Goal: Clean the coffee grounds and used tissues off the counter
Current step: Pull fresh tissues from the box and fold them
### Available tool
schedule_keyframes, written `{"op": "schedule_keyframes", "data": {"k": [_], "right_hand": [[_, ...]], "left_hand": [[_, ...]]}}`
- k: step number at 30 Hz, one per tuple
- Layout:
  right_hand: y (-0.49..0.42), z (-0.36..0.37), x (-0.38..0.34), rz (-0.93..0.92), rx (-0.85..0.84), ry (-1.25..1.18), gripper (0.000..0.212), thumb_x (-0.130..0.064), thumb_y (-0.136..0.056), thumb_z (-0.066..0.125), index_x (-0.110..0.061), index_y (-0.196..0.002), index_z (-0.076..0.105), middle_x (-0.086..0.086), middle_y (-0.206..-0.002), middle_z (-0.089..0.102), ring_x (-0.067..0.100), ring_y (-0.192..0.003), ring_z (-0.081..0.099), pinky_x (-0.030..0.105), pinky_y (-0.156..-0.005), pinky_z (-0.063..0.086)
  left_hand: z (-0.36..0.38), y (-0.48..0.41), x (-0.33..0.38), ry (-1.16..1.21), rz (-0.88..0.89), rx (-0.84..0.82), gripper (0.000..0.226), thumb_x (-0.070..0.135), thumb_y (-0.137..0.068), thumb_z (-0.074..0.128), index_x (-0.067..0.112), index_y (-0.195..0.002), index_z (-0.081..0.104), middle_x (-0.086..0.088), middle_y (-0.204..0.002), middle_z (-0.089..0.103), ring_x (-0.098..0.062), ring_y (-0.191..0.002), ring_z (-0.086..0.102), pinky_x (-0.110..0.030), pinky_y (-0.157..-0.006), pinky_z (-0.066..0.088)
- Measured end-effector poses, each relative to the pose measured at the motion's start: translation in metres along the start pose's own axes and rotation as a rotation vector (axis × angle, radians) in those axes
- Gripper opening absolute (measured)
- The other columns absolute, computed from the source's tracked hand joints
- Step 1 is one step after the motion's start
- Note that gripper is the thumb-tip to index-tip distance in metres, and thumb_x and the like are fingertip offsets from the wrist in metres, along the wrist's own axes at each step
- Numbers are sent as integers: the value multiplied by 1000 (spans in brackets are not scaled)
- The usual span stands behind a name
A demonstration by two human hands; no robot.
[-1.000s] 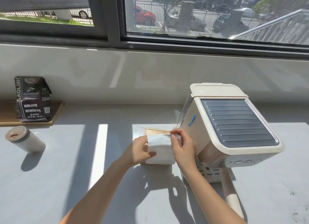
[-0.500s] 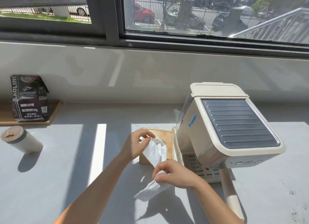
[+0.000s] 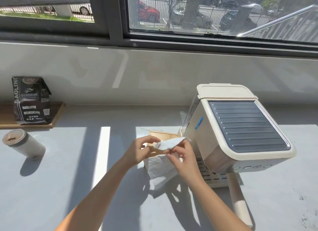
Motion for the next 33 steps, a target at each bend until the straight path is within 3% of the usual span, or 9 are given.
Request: {"op": "schedule_keyframes", "data": {"k": [5, 9, 12, 14, 17, 20, 26, 30, 33], "right_hand": [[-13, -3, 0, 8, 164, -75, 24, -7, -83, 71, -30, -75, 72, -5, -145, 33, 10, -138, 29, 31, -115, 23], [-18, 4, 5, 51, 154, -165, 12, -1, -85, 67, -11, -83, 73, -5, -138, 43, 9, -136, 35, 36, -114, 31], [-15, 2, 1, 60, 175, -213, 10, 0, -83, 68, -8, -81, 73, -7, -131, 48, 8, -127, 43, 3, -93, 35], [-14, 0, -1, 70, 170, -243, 17, 1, -83, 69, -15, -77, 72, -2, -130, 51, 4, -120, 46, -6, -79, 33], [-15, -2, 2, 102, 155, -287, 22, -2, -83, 70, -23, -76, 71, -3, -133, 51, 10, -123, 47, 7, -91, 38], [-16, -5, 6, 97, 175, -291, 23, -3, -83, 70, -26, -77, 72, -2, -132, 52, 13, -128, 47, 31, -107, 35], [-20, -1, 16, 189, 144, -329, 11, -11, -85, 70, -22, -85, 74, -3, -135, 48, 10, -133, 39, 36, -110, 33], [-25, 4, 11, 200, 107, -366, 11, -8, -90, 63, -14, -88, 71, 7, -96, 71, 21, -94, 66, 23, -80, 54], [-31, 5, 1, 195, 188, -413, 14, -4, -91, 60, -13, -88, 70, 1, -82, 70, 4, -72, 65, 13, -64, 50]], "left_hand": [[-2, 2, 2, 25, -11, -31, 32, 15, -81, 56, 18, -112, 64, 1, -116, 66, -14, -113, 58, -31, -95, 44], [-3, 1, -2, 96, -13, 0, 27, 0, -94, 46, 11, -112, 63, -5, -115, 66, -16, -107, 60, -23, -87, 48], [-3, 1, -8, 27, -3, 51, 37, -11, -86, 44, 8, -110, 63, -6, -110, 66, -16, -95, 62, -28, -68, 51], [4, -1, -9, 18, 30, 17, 32, -6, -83, 54, 9, -111, 63, -4, -109, 66, -11, -98, 62, -20, -71, 52], [22, -4, -10, 36, -7, -57, 40, 19, -77, 68, 19, -116, 59, 0, -113, 62, -8, -88, 63, -21, -81, 51], [28, -9, -8, -227, 7, 75, 46, 32, -76, 70, 34, -118, 53, 20, -110, 52, 8, -71, 54, -14, -71, 42], [18, -14, -4, -102, -25, 307, 10, 27, -84, 59, 29, -81, 68, 11, -75, 66, -5, -62, 53, -24, -60, 44], [10, -8, -9, 137, -37, 312, 23, 9, -87, 50, 10, -68, 63, -1, -60, 53, -12, -58, 45, -27, -52, 36], [7, -3, -7, 277, -30, 264, 34, 28, -87, 49, 1, -67, 53, -7, -63, 46, -20, -58, 43, -36, -55, 36]]}}
Point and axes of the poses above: each hand's wrist, its own y-axis away from the middle knuckle, its own z-axis out of the palm, x = y × z, the point moved 6 cm from there along -y, towards the middle knuckle
